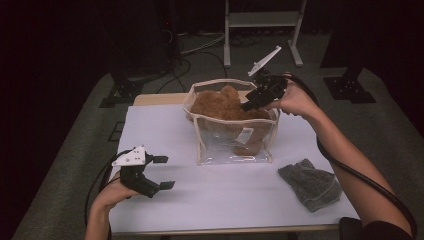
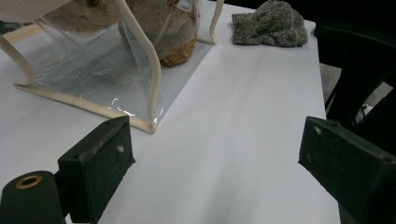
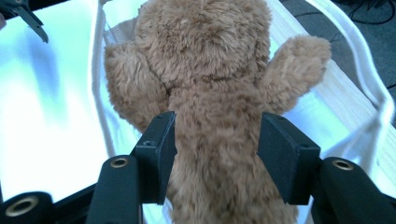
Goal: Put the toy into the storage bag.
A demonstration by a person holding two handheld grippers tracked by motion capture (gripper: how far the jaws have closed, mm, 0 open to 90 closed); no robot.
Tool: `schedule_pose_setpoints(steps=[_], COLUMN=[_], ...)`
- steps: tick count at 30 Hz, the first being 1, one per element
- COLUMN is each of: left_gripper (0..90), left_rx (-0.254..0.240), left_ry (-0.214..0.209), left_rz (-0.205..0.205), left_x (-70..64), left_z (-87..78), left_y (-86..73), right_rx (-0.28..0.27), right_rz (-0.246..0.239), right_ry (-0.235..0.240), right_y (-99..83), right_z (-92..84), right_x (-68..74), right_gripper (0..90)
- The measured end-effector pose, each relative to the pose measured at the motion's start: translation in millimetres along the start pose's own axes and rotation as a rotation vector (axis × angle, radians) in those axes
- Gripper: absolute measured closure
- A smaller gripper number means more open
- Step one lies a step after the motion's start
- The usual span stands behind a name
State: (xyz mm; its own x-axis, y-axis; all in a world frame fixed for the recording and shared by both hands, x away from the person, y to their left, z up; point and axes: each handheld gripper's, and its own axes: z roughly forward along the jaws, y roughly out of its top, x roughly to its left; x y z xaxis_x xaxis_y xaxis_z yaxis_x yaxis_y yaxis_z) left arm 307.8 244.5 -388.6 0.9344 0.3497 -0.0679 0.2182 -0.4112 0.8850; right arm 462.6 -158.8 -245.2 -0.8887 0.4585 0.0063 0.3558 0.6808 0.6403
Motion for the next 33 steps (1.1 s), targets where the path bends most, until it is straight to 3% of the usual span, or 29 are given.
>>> schedule_pose_setpoints(steps=[10, 33], left_gripper=[8.7, 8.2], left_rx=[0.006, 0.017], left_ry=[-0.005, -0.005], left_rz=[0.000, 0.001], left_x=[-1.5, -2.3], left_z=[3.3, 5.9], left_y=[0.5, -0.1], right_rx=[-0.044, -0.112], right_rz=[0.040, 0.082], right_ry=[-0.002, -0.019], right_y=[-21.8, -50.5], right_z=[-24.6, -61.7], right_x=[-0.4, 2.1], right_gripper=[44.5, 43.9])
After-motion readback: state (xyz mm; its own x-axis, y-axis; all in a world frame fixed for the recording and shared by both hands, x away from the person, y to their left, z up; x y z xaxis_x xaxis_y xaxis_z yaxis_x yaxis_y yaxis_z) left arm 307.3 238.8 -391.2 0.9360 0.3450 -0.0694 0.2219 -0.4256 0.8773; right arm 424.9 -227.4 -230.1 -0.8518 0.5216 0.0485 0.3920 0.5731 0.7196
